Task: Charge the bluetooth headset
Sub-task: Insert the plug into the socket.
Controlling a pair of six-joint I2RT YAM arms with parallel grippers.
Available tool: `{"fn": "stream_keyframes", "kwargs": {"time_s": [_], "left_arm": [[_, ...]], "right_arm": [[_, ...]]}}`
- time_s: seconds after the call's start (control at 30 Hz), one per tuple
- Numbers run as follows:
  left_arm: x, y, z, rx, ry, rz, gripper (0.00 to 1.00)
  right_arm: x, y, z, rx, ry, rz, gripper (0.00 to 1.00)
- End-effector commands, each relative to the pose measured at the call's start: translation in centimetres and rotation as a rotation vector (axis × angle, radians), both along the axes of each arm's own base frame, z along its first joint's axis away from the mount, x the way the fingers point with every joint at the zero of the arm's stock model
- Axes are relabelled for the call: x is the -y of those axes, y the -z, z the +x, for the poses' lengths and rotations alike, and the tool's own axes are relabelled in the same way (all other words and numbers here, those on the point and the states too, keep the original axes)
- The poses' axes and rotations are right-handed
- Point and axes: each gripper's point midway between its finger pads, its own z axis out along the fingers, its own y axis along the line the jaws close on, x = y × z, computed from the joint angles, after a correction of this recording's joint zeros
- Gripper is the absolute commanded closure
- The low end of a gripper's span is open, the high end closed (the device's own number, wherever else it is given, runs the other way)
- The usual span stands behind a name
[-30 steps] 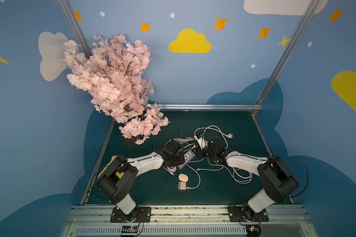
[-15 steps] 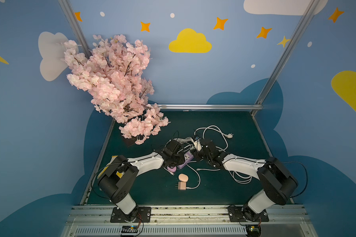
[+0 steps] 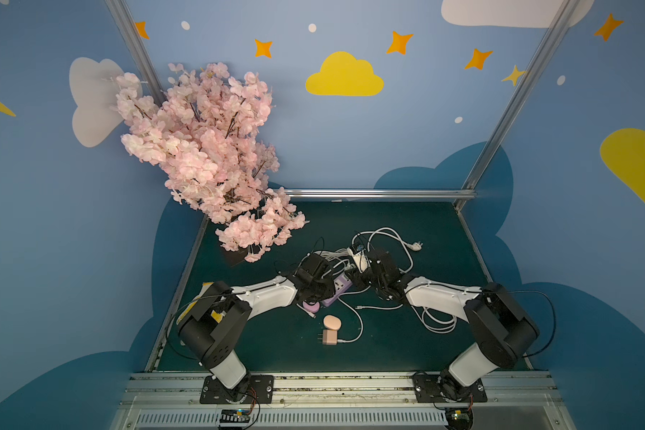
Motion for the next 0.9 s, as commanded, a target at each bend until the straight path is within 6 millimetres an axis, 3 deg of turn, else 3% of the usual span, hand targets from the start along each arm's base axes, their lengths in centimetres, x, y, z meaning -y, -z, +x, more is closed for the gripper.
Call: {"fn": "stream_keyframes", "kwargs": {"time_s": [0.0,0.23,0.4,0.6,0.87], "left_arm": [[-0.9,2.6,-1.6,-0.088,0.014,0.067,0.79],[-0.4,3.3,-1.5,-0.118,0.033,0.068,0.80],[-0.1,3.5,-1.5,-0.123,0.037,0.061,0.80],[-0.2,3.5,-1.5,-0.126,0.032,0.060,0.80],[-0.5,3.3,-1.5,-0.119,0.037,0.070,0.80]], "right_arm": [[1.8,5.8,-5.8,-0.239,-0.092,-0.088,1.00],[3.6,7.7,-7.7,-0.271,-0.080,-0.118,1.00],[3.7,8.4,-7.0,-0.281,-0.054,-0.180,1.00],[1.8,7.3,-4.8,-0.321,-0.041,-0.201,1.00],[1.6,6.5,-5.6,-0.342,-0.072,-0.203,1.00]]}}
